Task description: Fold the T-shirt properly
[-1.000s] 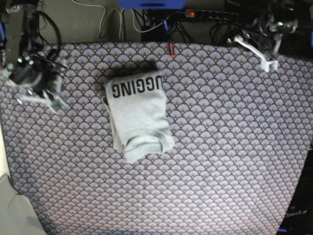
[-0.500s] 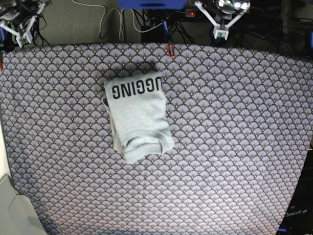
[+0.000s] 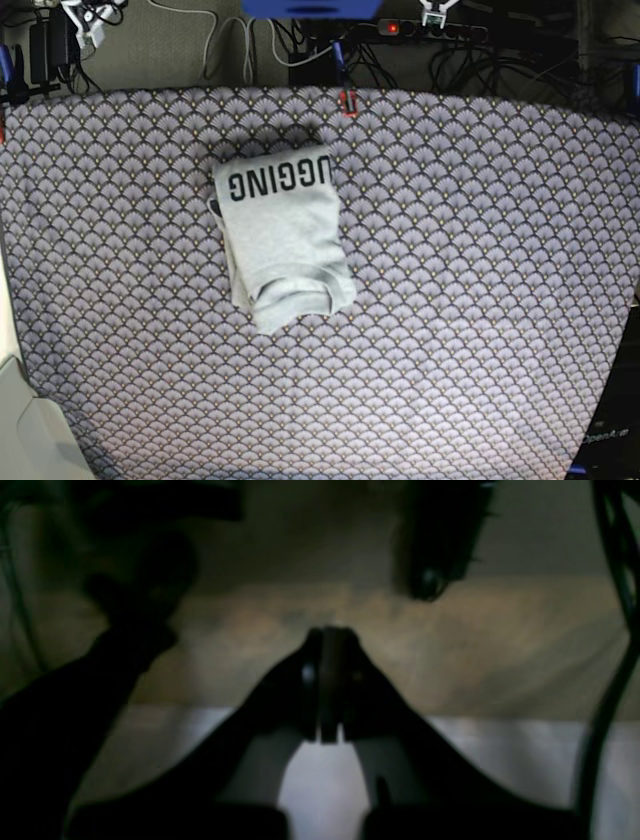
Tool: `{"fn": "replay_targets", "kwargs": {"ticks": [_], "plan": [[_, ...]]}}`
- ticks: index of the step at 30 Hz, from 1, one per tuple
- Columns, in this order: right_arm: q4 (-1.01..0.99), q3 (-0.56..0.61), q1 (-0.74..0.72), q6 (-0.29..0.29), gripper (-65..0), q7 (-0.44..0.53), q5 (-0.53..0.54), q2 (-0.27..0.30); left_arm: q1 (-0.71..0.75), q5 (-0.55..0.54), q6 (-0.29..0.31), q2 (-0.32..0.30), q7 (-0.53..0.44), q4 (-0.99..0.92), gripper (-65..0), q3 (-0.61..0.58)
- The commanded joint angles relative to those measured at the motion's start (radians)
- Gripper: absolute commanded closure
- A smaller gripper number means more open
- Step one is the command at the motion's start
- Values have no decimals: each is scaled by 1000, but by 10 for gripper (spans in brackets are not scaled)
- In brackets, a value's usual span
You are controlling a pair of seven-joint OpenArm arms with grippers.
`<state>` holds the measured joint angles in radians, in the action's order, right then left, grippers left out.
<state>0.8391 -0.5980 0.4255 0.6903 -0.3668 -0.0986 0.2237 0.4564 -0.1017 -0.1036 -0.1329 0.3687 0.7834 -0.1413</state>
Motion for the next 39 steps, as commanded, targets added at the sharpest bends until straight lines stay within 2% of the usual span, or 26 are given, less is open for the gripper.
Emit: {"fn": "replay_targets", "kwargs": {"ticks": [1, 4, 8, 13, 16, 19, 24, 27, 39], "plan": [[-59, -4, 0, 8, 0, 38, -16, 18, 12, 0, -8, -9, -46, -52, -4, -1], [-275, 5, -57, 8, 0, 216, -69, 30, -37, 4, -8, -6, -276, -239, -4, -1], [-472, 94, -104, -4, 0, 403, -204, 24, -152, 4, -8, 9, -429, -506, -4, -1], [-585, 206, -146, -423, 0, 504, -232, -16, -238, 4, -8, 11, -535, -649, -5, -1], [-593, 226, -149, -633, 0, 510, -232, -63, -241, 4, -8, 8, -572, -652, -5, -1], [-608, 226, -161, -779, 0, 573, -232, -93, -253, 4, -8, 6, -580, -657, -6, -1], [-697, 220, -167, -917, 0, 708, -227, -108, -255, 4, -8, 16, -580, -657, -8, 1], [-697, 223, -165, -952, 0, 728, -227, -132, -273, -2, -9, 16, -580, -658, -9, 1], [-699, 223, -162, -952, 0, 728, -227, -139, -293, -3, -11, 16, -583, -701, -9, 2]]}}
